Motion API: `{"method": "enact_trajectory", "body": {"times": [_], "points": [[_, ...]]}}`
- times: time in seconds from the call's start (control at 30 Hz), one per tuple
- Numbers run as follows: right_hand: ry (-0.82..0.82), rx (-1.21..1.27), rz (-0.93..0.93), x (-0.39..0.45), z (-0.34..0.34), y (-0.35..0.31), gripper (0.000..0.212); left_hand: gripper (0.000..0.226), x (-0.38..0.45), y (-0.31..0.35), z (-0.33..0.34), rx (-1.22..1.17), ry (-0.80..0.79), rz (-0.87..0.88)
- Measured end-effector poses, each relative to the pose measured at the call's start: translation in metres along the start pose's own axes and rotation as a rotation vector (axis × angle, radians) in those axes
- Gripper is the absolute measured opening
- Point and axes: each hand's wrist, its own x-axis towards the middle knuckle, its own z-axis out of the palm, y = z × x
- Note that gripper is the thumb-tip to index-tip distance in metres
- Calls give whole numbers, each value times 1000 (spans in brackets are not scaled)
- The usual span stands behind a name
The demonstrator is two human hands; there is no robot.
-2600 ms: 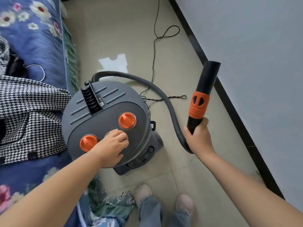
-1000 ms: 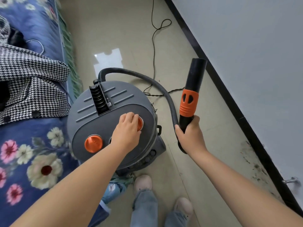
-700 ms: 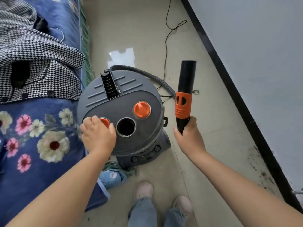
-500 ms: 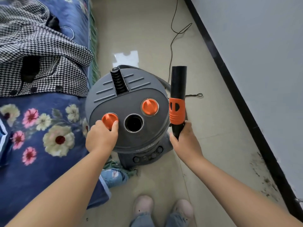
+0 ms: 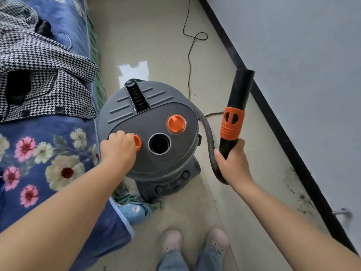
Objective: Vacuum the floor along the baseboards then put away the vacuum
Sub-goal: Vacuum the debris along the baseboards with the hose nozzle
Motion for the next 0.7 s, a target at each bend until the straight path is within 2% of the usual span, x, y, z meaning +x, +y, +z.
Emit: {"method": "enact_trajectory", "body": {"times": [0.1,0.2,0.37,0.53,0.7], "points": [[131,121,101,-4,-26,13,41,39,-12,21,-11,37,115,101],[271,273,239,-4,-59,39,49,36,-19,70,-17,-3,140,360],[526,556,463,-11,-120,96,53,35,-36,188,-16,-22,-7,679],[810,956,711,-20,-203,164,54,58,-74,298,5,-24,-185,864],[865,1255,890,-37,-274,244,47,84,-106,407,24,-101,-209,951]]}}
